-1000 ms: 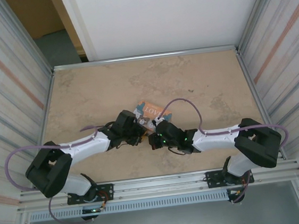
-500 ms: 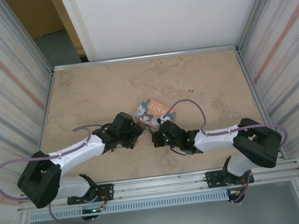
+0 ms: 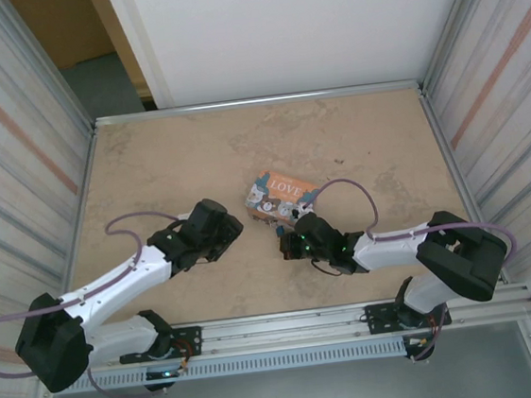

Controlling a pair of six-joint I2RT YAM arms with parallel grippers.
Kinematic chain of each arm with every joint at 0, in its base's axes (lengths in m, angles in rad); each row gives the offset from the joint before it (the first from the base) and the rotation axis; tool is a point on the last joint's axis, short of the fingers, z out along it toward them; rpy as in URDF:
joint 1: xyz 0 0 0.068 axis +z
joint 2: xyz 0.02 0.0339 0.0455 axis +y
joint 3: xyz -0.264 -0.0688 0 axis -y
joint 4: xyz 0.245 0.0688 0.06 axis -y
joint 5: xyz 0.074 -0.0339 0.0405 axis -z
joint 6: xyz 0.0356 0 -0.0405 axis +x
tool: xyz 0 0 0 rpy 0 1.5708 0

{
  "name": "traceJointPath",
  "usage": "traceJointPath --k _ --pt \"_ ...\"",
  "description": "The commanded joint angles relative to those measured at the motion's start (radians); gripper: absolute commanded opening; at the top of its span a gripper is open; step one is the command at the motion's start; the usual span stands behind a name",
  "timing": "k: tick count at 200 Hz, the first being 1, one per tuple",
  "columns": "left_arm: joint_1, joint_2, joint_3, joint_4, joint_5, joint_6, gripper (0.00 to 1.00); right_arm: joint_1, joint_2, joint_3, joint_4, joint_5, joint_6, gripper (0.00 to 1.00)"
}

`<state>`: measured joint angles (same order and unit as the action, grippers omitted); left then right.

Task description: Unlock the padlock with the key

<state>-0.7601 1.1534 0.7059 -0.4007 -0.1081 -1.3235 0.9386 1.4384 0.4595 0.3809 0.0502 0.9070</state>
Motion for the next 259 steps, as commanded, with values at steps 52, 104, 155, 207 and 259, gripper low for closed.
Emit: traceJointPath --k 52,104,155,207,259 --pt "0.013 -0.032 0.017 -0.086 -0.12 0.06 0.6 -0.023 -0.06 -0.043 -0.082 0.044 0.027 0.14" --pt "0.062 -0.101 -0.001 -0.135 -0.162 0.115 0.6 -0.032 -0.142 -0.049 -0.177 0.077 0.007 0.25" --pt "0.12 -0.192 -0.052 -0.001 -0.128 0.369 0.73 -0.104 -0.309 -0.046 -0.289 0.027 -0.076 0.38" --pt "0.235 -0.221 -0.106 0.235 0.155 0.606 0.92 -0.241 -0.518 -0.05 -0.378 -0.101 -0.114 0.83" --pt "0.326 -0.052 -0.004 0.282 0.423 0.712 0.93 -0.448 -0.572 -0.049 -0.439 -0.261 -0.112 0.99"
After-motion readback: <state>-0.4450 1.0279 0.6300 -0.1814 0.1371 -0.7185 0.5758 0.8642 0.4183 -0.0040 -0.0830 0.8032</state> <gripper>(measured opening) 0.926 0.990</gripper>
